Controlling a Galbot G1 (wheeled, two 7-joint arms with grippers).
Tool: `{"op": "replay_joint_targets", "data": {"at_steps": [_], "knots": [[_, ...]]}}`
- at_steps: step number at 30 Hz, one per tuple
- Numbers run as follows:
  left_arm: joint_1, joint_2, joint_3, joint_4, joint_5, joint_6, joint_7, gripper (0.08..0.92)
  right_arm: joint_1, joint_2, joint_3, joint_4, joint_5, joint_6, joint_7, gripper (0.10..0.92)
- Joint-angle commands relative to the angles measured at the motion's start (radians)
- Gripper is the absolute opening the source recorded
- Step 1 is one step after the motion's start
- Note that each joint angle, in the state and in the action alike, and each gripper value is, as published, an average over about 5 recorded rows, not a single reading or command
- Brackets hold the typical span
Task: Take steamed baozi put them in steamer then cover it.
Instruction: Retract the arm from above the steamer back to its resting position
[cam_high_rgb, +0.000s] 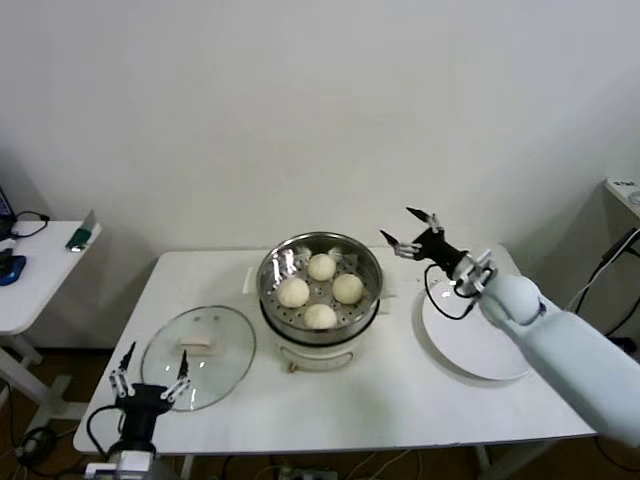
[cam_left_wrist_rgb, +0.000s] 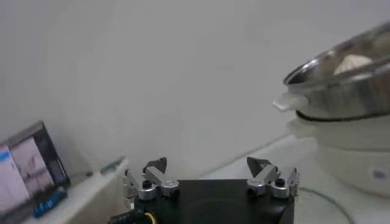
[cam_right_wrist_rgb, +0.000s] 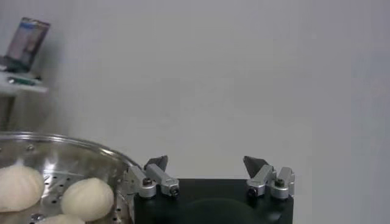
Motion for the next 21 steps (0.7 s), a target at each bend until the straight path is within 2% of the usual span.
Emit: {"op": "replay_joint_targets", "data": {"at_steps": [1, 10, 21], "knots": [[-0.010, 0.038, 0.009, -0.001, 0.674, 0.012, -0.018, 0.823, -0.527, 0.126, 0.594, 0.092, -0.093, -0.034, 0.004, 0.823], [-0.080, 0.086, 0.083, 0.123, 0.978, 0.039, -0.020, 0.823, -0.634, 0.173, 0.701, 0.063, -0.118, -0.028, -0.036, 0.823], [-0.182, 0.044, 0.099, 0.320, 1.187, 0.022, -0.070, 0.823, -0.673, 0.209, 0.719, 0.056, -0.157, 0.000, -0.049, 0.823]]}}
